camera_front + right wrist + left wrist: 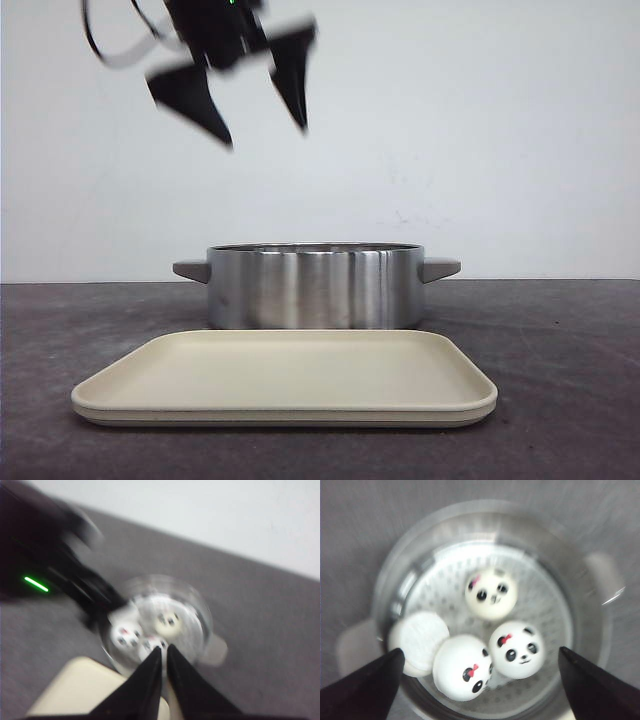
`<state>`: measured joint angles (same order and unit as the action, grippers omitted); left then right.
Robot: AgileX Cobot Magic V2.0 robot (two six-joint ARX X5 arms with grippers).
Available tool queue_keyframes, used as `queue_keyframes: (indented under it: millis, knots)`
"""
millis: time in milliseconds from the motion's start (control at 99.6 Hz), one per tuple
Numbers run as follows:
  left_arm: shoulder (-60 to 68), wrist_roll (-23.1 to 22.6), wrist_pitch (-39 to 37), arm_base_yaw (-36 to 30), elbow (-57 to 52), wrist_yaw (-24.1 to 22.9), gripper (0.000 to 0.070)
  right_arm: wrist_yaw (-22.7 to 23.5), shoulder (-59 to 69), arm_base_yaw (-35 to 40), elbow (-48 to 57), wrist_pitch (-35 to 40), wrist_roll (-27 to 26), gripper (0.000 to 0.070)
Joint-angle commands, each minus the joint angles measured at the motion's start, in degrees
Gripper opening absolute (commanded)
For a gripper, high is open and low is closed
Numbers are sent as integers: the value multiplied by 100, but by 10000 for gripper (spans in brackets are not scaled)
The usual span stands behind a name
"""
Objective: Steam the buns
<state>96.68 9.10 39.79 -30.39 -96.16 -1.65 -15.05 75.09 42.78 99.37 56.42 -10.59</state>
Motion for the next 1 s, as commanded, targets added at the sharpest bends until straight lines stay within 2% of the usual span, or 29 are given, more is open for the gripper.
queue_keyframes:
  millis: [0, 121, 261, 432, 492, 582, 733, 994]
  knots:
    - [-245, -326, 76, -28, -127, -111, 452, 4, 76, 13, -138, -111, 61, 9]
    - [-896, -435, 264, 57, -116, -223, 382, 92, 74, 20, -656, -599, 59, 9]
    - [-1655, -435, 560, 81, -70, -221, 371, 457, 42, 46, -1300, -1666, 55, 9]
    - [-2787, -439, 501, 90, 503, -367, 219, 605, 33, 208, -1971, -3016, 55, 9]
    - [-3217, -459, 487, 127, 837, -481, 181, 608, 33, 291, -2151, -3390, 55, 9]
    - [-3910, -527, 466, 229, 1445, -503, 162, 605, 33, 466, -2330, -3786, 57, 9]
    - [-5038, -533, 372, 317, 2446, -498, 0, 603, 33, 772, -2487, -4334, 131, 9]
    - [-6059, -457, 315, 317, 3187, -503, 0, 588, 33, 1014, -2507, -4981, 317, 9]
